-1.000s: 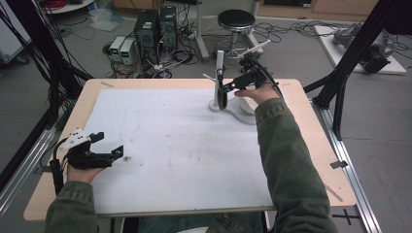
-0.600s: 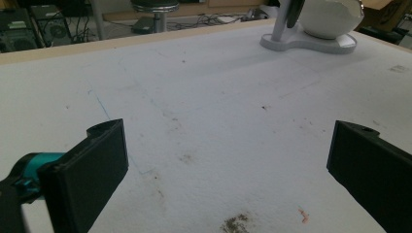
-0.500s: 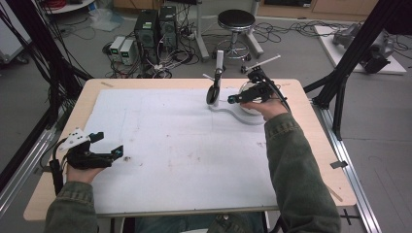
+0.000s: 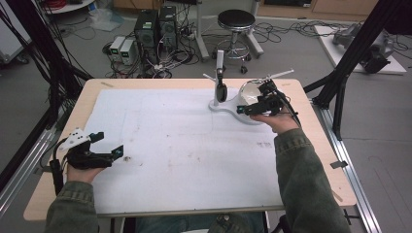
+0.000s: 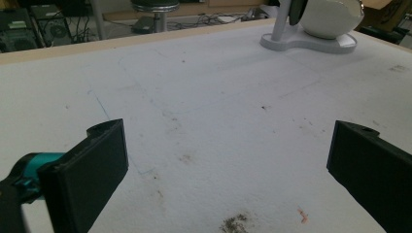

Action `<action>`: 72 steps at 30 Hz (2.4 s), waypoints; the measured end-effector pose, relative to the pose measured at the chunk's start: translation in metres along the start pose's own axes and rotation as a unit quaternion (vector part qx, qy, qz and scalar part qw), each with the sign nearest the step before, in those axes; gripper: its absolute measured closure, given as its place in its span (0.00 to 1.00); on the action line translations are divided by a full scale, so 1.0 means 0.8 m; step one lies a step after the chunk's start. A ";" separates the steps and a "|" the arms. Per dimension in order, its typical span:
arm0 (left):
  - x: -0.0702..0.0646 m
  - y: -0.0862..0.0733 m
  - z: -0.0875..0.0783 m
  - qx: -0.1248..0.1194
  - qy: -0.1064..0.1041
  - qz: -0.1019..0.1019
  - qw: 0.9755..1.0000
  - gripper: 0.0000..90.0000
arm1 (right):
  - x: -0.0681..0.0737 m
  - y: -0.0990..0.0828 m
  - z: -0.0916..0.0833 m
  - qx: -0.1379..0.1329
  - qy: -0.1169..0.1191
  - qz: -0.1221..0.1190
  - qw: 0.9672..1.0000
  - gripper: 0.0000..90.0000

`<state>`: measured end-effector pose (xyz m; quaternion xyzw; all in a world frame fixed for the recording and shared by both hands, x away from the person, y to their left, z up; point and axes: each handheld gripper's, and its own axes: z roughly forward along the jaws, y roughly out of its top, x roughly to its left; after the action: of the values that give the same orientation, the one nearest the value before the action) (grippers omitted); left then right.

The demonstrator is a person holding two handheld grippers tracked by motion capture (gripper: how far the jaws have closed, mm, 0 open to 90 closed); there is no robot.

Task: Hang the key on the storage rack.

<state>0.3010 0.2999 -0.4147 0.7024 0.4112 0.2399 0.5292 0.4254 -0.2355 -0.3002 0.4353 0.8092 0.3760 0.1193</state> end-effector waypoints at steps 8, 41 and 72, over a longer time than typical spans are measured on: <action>0.001 0.000 0.001 0.004 -0.002 0.000 1.000 0.02 | -0.008 -0.029 -0.009 -0.019 0.004 0.002 1.000 0.01; 0.004 -0.002 -0.002 0.015 0.000 -0.005 1.000 0.02 | -0.033 -0.159 -0.019 -0.070 -0.049 -0.004 0.996 0.01; 0.002 -0.006 0.001 0.035 -0.005 0.000 0.999 0.02 | -0.044 -0.228 -0.033 -0.150 -0.064 0.004 0.987 0.01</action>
<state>0.3006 0.3012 -0.4197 0.7214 0.4166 0.2219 0.5067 0.3200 -0.3385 -0.4167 0.4385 0.7327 0.4650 0.2336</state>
